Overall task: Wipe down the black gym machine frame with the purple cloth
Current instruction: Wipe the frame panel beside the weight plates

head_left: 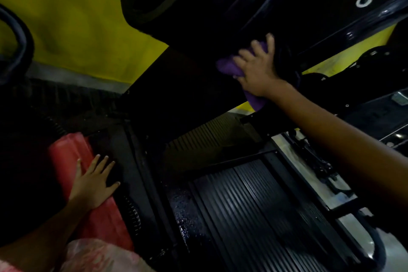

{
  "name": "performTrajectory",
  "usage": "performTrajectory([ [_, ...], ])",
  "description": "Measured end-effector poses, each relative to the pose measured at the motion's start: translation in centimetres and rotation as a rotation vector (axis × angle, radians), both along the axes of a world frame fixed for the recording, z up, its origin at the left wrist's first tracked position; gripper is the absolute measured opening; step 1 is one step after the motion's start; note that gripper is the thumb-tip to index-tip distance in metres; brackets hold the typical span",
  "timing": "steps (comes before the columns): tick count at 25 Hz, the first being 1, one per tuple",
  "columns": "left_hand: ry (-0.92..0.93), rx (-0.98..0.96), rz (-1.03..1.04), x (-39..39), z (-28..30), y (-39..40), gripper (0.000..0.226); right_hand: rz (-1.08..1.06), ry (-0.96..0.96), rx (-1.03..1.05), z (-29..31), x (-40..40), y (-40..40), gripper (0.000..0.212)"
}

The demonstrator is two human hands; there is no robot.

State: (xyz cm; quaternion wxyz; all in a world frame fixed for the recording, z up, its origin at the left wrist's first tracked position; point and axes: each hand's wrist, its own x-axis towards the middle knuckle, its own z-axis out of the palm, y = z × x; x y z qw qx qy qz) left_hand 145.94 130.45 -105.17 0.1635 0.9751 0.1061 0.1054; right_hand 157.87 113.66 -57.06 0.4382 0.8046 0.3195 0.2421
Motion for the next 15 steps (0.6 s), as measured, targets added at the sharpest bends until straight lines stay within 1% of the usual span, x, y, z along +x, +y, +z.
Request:
performTrajectory([
  [2,0.001,-0.028,-0.019,0.0,0.0,0.2,0.068,-0.006,0.095,-0.146,-0.9,0.1,-0.2,0.058],
  [3,-0.004,-0.016,-0.003,0.0,0.3,0.1,0.065,0.010,0.102,-0.168,-0.5,0.0,-0.6,0.058],
  [5,0.028,-0.036,0.049,0.0,0.7,-0.1,0.059,0.041,0.057,-0.073,0.1,-0.1,-1.2,0.058],
  [7,0.064,-0.072,0.061,0.3,0.2,-0.3,0.062,0.016,0.015,-0.013,-0.9,-0.2,-0.9,0.059],
  [8,0.081,-0.076,0.048,0.5,0.0,-0.5,0.063,-0.012,0.033,-0.013,-2.0,-0.1,-0.4,0.060],
  [9,0.092,-0.060,0.017,0.8,-0.3,-0.6,0.065,-0.033,0.063,-0.034,-3.2,0.2,0.4,0.060],
  [11,0.035,-0.039,0.007,1.6,-1.0,-0.4,0.066,-0.054,0.118,-0.126,-5.3,1.0,1.8,0.059],
  [13,-0.017,-0.035,0.026,2.0,-1.3,-0.5,0.059,-0.037,0.152,-0.226,-5.2,1.4,2.3,0.057],
  [15,0.023,-0.032,0.021,1.8,-0.8,-0.7,0.055,-0.023,0.169,-0.226,-4.0,1.7,2.0,0.056],
])
